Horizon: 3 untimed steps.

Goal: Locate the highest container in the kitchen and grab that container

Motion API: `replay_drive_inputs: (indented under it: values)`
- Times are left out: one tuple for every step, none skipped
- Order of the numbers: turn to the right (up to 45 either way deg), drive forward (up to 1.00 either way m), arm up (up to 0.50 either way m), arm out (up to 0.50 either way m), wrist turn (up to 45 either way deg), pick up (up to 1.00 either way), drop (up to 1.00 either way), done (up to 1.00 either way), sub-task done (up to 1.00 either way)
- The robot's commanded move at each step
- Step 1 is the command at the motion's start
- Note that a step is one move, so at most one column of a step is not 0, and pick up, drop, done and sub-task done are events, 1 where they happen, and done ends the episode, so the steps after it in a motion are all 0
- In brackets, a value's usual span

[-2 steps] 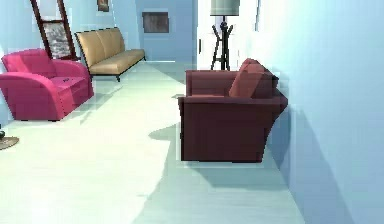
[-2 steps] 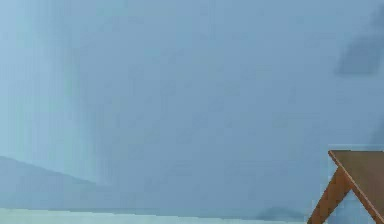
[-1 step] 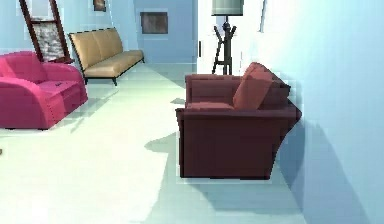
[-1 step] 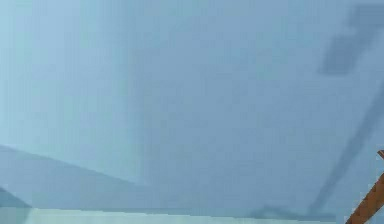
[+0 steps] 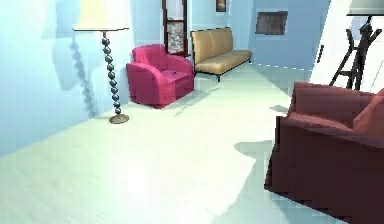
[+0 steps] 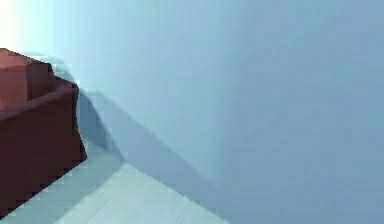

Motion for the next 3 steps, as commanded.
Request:
replay_drive_inputs:
  values:
    - [0.0, 1.00, 0.00, 0.00, 0.0, 0.00, 0.00, 0.00, 0.00]
    - [-9.0, 0.00, 0.00, 0.00, 0.0, 0.00, 0.00, 0.00, 0.00]
    - [0.0, 0.40, 0.00, 0.00, 0.0, 0.00, 0.00, 0.00, 0.00]
